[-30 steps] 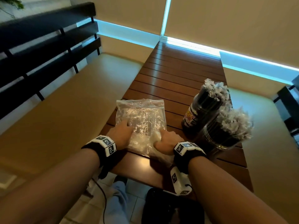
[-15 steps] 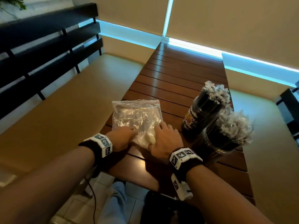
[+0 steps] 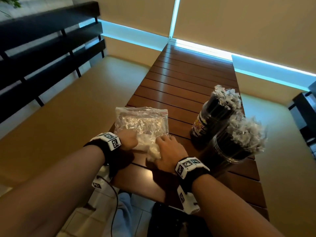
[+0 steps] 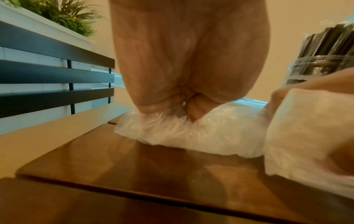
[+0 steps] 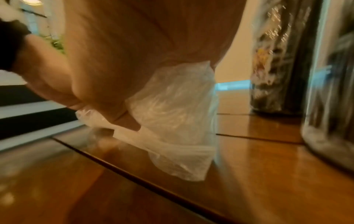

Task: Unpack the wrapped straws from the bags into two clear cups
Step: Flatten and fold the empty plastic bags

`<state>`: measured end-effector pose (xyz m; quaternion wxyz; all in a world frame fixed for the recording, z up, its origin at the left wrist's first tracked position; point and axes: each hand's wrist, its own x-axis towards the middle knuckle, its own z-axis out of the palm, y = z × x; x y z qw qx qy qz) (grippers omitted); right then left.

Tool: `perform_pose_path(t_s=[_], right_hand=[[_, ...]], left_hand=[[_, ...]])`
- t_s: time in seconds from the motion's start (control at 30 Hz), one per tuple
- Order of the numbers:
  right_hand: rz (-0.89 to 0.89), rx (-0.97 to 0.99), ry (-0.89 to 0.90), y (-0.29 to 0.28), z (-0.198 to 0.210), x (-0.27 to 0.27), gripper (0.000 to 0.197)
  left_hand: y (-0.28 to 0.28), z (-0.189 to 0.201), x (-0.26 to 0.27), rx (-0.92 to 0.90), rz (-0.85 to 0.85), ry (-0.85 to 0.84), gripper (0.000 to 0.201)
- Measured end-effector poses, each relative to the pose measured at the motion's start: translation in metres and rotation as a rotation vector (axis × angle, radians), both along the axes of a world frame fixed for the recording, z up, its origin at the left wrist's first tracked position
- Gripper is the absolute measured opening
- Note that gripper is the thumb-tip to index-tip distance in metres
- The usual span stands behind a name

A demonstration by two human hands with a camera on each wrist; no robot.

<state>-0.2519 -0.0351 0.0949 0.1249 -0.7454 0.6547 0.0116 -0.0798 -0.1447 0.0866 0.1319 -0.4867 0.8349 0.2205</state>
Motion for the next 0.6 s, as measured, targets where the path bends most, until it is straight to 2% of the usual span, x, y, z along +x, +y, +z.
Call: perform_pose_path(t_s=[0.07,0.13,0.17,0.23,0.27,0.33,0.47,0.53,0.6], right_hand=[[-0.066,0.024,-0.046,-0.008,-0.002,0.0,0.051],[-0.131,0.081,-0.096,-0.017,-0.001,-0.001,0.041],[-0.163,0.117,-0.118,-0.022,0.0,-0.001,0.037],[-0.226,0.175,-0.146,-0.03,-0.001,-0.002,0.034],[-0.252,0.194,-0.152,-0.033,-0.003,-0.002,0.034],[-0.288,0.225,-0.151,-0.038,-0.004,-0.001,0.035],[-0.302,0.252,-0.121,-0.042,-0.005,0.004,0.044],[-0.192,0.146,-0.02,-0.036,-0.005,0.004,0.05],[0.007,-0.045,0.129,-0.026,-0.001,0.004,0.059]], left_hand=[[0.004,0.0,0.0,-0.086,-0.029,-0.051,0.022],[0.011,-0.004,0.006,-0.253,-0.085,0.02,0.039],[0.014,-0.007,0.009,-0.371,-0.169,0.076,0.041],[0.013,-0.018,0.017,-0.581,-0.418,0.101,0.037],[0.013,-0.022,0.022,-0.628,-0.51,0.086,0.032],[0.012,-0.026,0.033,-0.597,-0.567,0.042,0.029],[0.013,-0.033,0.042,-0.403,-0.453,0.13,0.037],[0.013,-0.036,0.034,-0.347,-0.319,0.228,0.042],[0.008,-0.035,0.025,-0.289,-0.145,0.336,0.041]])
